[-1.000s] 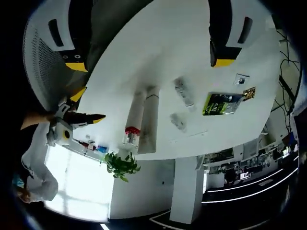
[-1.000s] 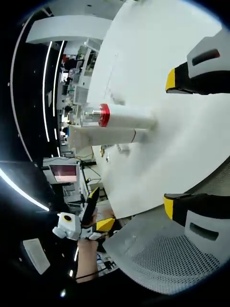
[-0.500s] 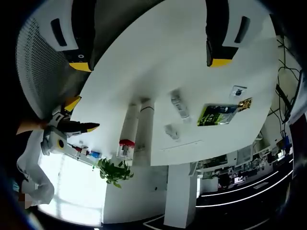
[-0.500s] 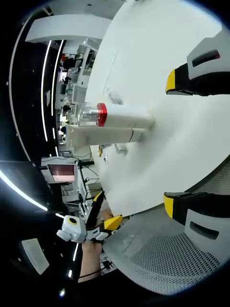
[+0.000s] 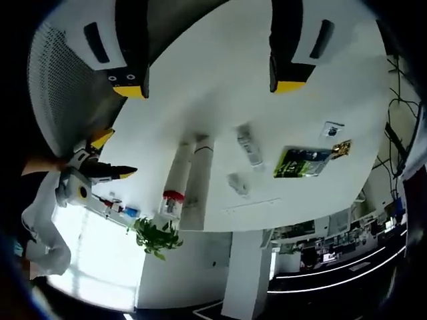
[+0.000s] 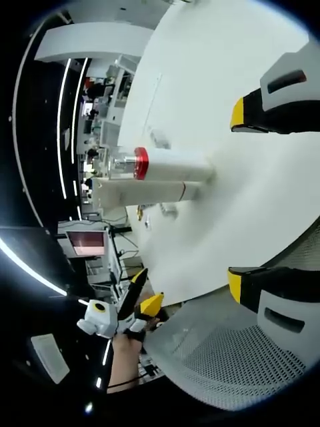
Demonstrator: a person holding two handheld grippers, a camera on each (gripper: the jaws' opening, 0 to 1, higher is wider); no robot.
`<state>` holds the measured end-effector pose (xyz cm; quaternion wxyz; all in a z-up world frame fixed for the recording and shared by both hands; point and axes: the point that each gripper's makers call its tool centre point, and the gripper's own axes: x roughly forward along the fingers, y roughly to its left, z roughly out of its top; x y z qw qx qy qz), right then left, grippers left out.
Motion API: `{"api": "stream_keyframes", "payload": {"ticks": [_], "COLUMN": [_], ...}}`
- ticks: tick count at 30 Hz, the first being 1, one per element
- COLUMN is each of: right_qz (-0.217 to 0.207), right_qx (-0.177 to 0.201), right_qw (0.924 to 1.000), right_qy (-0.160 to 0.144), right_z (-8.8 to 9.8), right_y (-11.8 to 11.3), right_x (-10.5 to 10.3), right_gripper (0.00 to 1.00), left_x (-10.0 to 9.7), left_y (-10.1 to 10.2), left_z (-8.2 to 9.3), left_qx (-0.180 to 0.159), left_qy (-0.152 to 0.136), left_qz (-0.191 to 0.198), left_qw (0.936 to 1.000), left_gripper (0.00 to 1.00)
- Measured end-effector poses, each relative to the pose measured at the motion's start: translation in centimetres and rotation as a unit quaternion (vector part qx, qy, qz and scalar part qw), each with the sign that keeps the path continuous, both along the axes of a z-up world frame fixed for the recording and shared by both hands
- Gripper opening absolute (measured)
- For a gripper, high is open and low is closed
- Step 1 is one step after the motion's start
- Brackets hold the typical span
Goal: Arrange the skincare products in the storage area until every visible bottle or jar stands upright without overlapping.
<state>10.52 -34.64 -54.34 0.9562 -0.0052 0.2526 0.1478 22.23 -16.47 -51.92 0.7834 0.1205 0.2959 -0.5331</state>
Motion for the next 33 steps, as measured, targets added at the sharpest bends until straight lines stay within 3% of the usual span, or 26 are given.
{"api": "stream_keyframes", "payload": {"ticks": [7,16,22,26,28,33], "right_qz": [0.003,-0.01,-0.013,-0.013,-0.012,-0.015], "right_qx": [-0.004,-0.005,-0.006,-0.007,-0.006,-0.009], "right_qw": [1.0,0.9999,0.9999,0.9998,0.9998,0.9997], "right_qy": [0.001,0.004,0.008,0.011,0.013,0.016], "right_z": [-0.1,-0.1,-0.3,-0.4,-0.4,-0.6], "right_y": [0.0,-0.4,-0.6,-0.6,-0.6,-0.7], "right_x": [0.0,0.0,-0.1,-0.1,-0.1,-0.2], "right_gripper": [0.87,0.87,0.87,0.86,0.86,0.86], "left_x": [1.5,4.4,7.1,8.3,8.7,9.8], "left_y": [-1.9,-4.5,-5.7,-6.8,-7.6,-9.0], "left_z": [-0.3,-0.8,-2.6,-2.9,-3.5,-4.7], "left_qx": [0.026,0.029,0.06,0.055,0.057,0.084], "left_qy": [-0.023,-0.022,-0.031,-0.024,-0.014,-0.023], "left_qz": [-0.002,0.016,0.047,0.067,0.07,0.074], "left_qw": [0.9994,0.9992,0.9966,0.996,0.9958,0.9935], "left_gripper": [0.47,0.44,0.41,0.39,0.39,0.38]}}
